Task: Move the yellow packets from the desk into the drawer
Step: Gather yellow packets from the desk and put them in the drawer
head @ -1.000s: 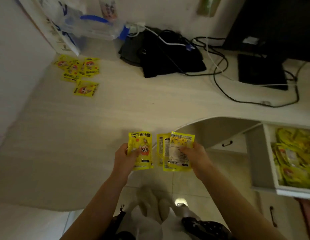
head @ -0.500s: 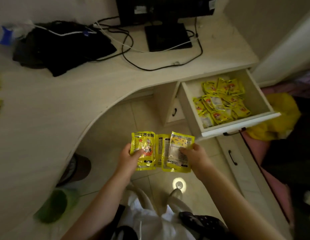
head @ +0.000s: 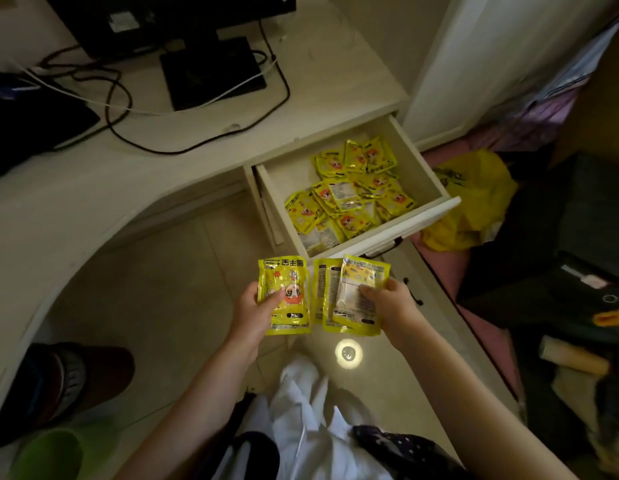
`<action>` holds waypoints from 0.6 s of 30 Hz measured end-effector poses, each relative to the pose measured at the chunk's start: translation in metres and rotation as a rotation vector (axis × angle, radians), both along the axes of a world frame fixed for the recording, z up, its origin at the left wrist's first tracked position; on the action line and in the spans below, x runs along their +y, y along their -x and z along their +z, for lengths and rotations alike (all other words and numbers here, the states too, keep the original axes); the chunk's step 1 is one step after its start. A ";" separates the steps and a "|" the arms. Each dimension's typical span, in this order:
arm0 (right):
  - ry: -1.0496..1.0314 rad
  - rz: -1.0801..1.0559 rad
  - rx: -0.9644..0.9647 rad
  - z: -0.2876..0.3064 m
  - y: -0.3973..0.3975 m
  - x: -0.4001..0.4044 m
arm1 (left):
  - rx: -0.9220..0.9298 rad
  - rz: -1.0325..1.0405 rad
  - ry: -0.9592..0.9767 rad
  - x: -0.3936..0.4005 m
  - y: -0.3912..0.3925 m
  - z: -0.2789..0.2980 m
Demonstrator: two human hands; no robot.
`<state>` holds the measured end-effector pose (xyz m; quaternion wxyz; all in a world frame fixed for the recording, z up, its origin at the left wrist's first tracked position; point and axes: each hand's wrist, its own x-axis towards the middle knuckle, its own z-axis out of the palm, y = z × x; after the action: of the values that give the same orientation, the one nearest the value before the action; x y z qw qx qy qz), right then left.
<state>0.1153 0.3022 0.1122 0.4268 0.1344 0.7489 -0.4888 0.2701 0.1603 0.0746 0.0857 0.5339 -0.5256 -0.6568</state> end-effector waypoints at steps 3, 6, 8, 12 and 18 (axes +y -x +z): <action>0.012 -0.004 0.013 -0.002 0.037 -0.006 | -0.004 0.001 -0.005 -0.010 0.033 -0.002; 0.016 0.005 0.016 -0.005 0.074 -0.023 | 0.011 -0.002 -0.019 -0.024 0.068 -0.007; 0.009 0.012 0.032 -0.008 0.100 -0.035 | 0.013 -0.006 -0.026 -0.036 0.094 -0.012; -0.011 0.035 0.033 -0.008 0.145 -0.060 | -0.007 0.029 -0.031 -0.059 0.140 -0.018; -0.063 0.060 0.024 -0.015 0.200 -0.093 | -0.051 0.070 -0.043 -0.086 0.187 -0.033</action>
<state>-0.0844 0.2093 0.0968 0.4279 0.1192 0.7727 -0.4534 0.0831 0.0747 0.0417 0.0837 0.5700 -0.4946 -0.6508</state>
